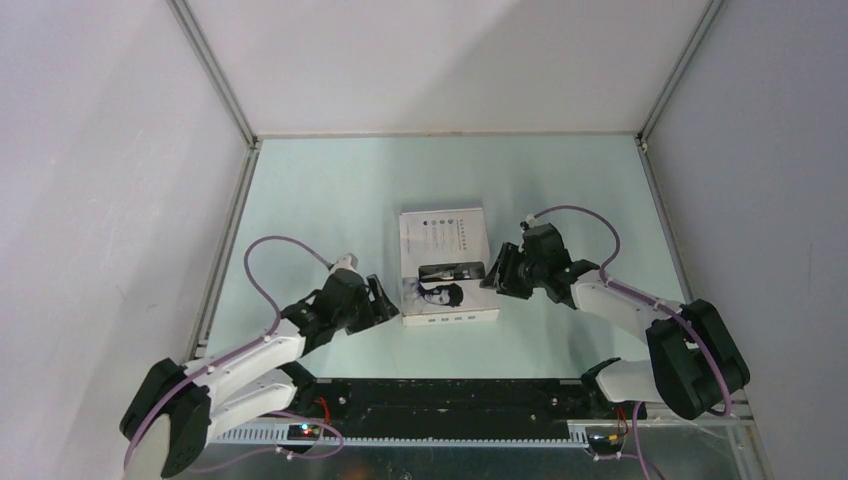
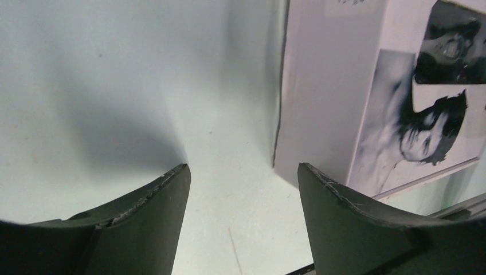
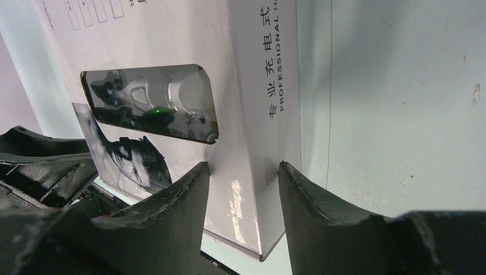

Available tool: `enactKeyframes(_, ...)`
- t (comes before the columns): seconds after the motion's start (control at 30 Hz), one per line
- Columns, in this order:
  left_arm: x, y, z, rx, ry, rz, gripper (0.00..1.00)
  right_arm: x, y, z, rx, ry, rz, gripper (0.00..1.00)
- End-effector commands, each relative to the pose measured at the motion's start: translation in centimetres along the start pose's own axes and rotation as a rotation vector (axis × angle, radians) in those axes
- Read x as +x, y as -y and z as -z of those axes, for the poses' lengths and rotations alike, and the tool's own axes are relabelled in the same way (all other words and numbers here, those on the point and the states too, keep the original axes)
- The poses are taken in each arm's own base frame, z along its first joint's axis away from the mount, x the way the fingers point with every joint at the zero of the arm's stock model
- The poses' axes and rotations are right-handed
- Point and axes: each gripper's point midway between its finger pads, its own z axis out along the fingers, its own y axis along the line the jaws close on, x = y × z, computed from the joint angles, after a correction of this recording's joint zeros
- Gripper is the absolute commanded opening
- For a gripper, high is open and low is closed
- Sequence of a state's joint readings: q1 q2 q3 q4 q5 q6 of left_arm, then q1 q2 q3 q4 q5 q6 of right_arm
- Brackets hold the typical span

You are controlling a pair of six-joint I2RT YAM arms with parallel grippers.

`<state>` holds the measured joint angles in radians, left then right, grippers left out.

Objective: Sort the hair-cutting tools

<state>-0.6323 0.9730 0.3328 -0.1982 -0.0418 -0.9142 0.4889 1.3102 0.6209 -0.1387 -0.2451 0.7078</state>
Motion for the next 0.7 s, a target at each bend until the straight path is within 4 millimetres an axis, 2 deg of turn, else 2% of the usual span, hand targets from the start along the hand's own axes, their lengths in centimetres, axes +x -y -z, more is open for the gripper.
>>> enactKeyframes(0.0, 2.3, -2.6, 1.1, -0.085, -0.094, -0.058, 0.76, 1.7, 0.5, 0.4, 0.023, -0.058, -0.014, 0.52)
enactKeyframes(0.53, 4.6, 0.0, -0.7, 0.02, -0.22, -0.062, 0.74, 2.5, -0.2, 0.5, -0.022, -0.08, -0.018, 0.52)
enactKeyframes(0.67, 4.6, 1.6, -0.5, 0.069, -0.23, -0.079, 0.74, 2.7, -0.6, 0.7, -0.046, -0.085, -0.029, 0.52)
